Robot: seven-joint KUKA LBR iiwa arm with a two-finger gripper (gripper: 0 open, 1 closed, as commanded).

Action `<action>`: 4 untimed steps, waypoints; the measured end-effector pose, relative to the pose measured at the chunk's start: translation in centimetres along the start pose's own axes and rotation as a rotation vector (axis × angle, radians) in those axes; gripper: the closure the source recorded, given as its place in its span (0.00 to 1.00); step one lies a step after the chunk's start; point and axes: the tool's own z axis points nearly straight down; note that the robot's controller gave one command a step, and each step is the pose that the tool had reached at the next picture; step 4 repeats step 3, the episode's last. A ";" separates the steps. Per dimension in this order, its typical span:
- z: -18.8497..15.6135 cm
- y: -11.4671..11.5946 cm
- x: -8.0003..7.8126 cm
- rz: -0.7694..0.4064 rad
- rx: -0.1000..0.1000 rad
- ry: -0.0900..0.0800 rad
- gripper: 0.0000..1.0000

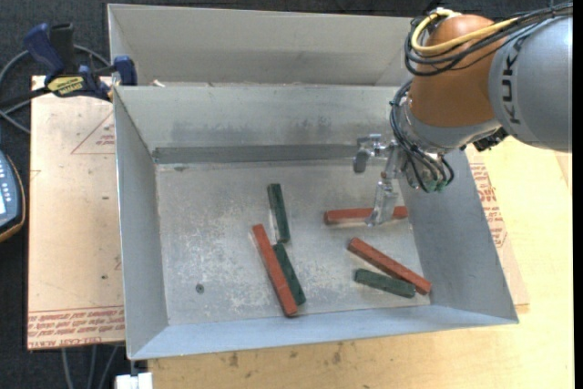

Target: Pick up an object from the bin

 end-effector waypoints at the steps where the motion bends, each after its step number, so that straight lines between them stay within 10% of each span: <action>1: 7.7 -2.6 1.0 -0.119 -0.001 0.004 0.00; 2: 7.4 -2.5 0.9 -0.121 0.000 -0.001 1.00; 3: -6.7 -2.8 2.3 -0.125 0.002 -0.008 1.00; 4: -6.7 -2.8 2.3 -0.125 0.002 -0.008 1.00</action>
Offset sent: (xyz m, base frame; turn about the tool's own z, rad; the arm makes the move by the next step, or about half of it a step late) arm -0.0096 -0.0255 -0.0747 -0.1229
